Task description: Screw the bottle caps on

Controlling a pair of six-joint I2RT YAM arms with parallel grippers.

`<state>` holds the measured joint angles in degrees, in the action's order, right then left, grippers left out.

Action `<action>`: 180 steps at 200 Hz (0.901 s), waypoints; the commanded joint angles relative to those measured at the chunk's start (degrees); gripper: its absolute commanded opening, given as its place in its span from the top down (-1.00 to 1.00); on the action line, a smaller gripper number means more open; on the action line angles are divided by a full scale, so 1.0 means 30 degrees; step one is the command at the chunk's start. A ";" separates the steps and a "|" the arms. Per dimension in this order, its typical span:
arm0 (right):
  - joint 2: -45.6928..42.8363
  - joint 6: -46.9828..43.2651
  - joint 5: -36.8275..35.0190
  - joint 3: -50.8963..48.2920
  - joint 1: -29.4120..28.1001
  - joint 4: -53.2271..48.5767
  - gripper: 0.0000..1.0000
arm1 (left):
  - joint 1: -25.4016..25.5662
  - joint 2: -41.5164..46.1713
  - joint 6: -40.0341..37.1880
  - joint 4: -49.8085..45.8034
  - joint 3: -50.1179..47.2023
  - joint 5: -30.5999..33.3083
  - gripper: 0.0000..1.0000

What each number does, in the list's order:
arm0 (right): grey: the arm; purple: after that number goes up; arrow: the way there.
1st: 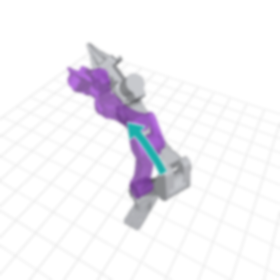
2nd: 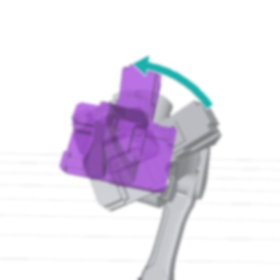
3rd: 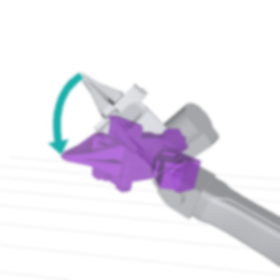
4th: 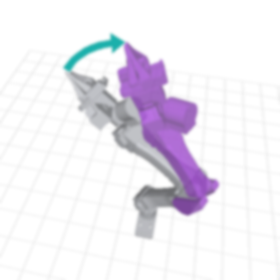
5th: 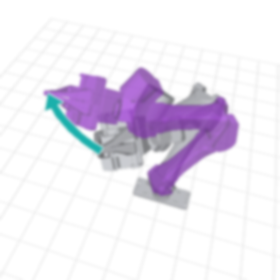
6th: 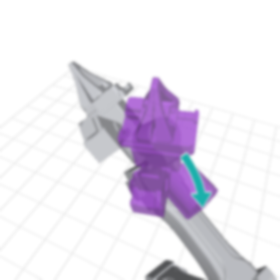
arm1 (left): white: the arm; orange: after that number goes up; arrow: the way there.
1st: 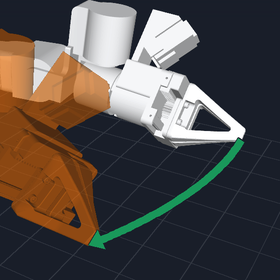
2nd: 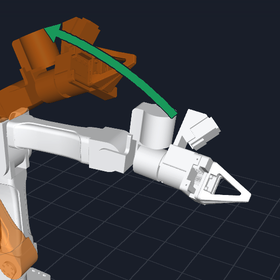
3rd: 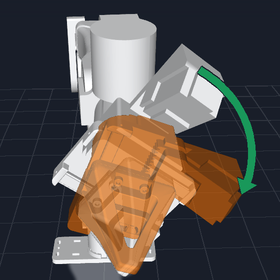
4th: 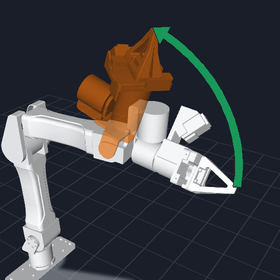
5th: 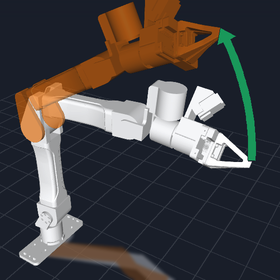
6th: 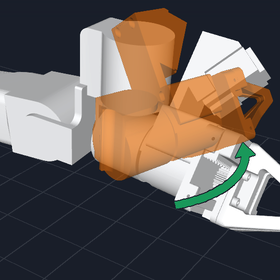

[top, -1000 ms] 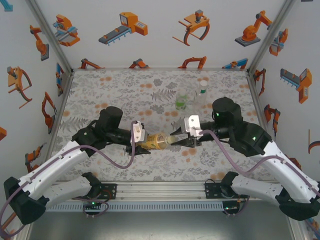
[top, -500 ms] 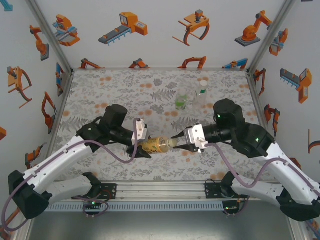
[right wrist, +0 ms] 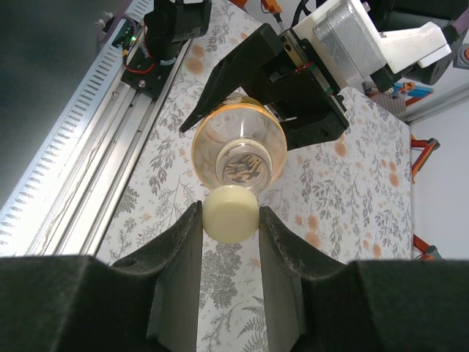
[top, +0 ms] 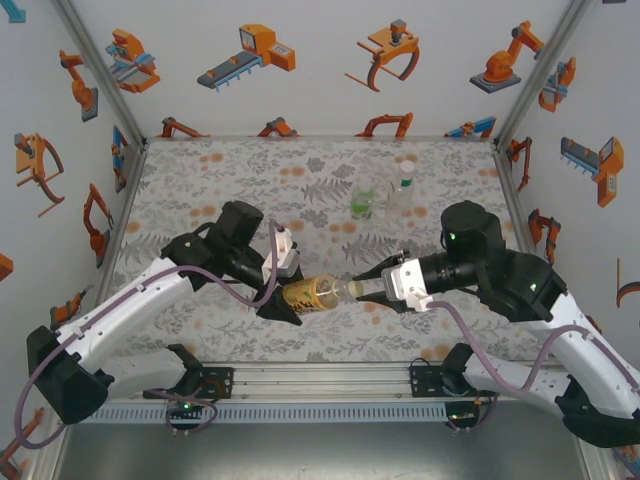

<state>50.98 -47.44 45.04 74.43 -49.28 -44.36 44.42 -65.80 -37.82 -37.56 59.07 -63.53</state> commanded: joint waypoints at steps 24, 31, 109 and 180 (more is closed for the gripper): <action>0.0421 -0.0387 0.0217 0.0788 -0.0133 -0.0075 1.00 | -0.0095 -0.0573 -0.0691 -0.1271 0.1192 -0.1235 1.00; 0.0511 -0.0387 0.0300 0.0849 -0.0130 -0.0069 1.00 | -0.0101 -0.0638 -0.0649 -0.1277 0.1223 -0.1236 1.00; 0.1204 -0.0560 0.0512 0.1511 -0.0651 -0.0609 1.00 | -0.0100 -0.0980 -0.0083 -0.1487 0.1493 -0.1235 1.00; 0.1771 -0.1236 -0.0038 0.2054 -0.1116 -0.1598 1.00 | -0.0081 -0.1166 0.0266 -0.1494 0.1581 -0.1353 1.00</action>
<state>55.70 -49.39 44.62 79.44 -51.44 -47.00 44.42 -68.79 -38.02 -42.11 61.41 -64.53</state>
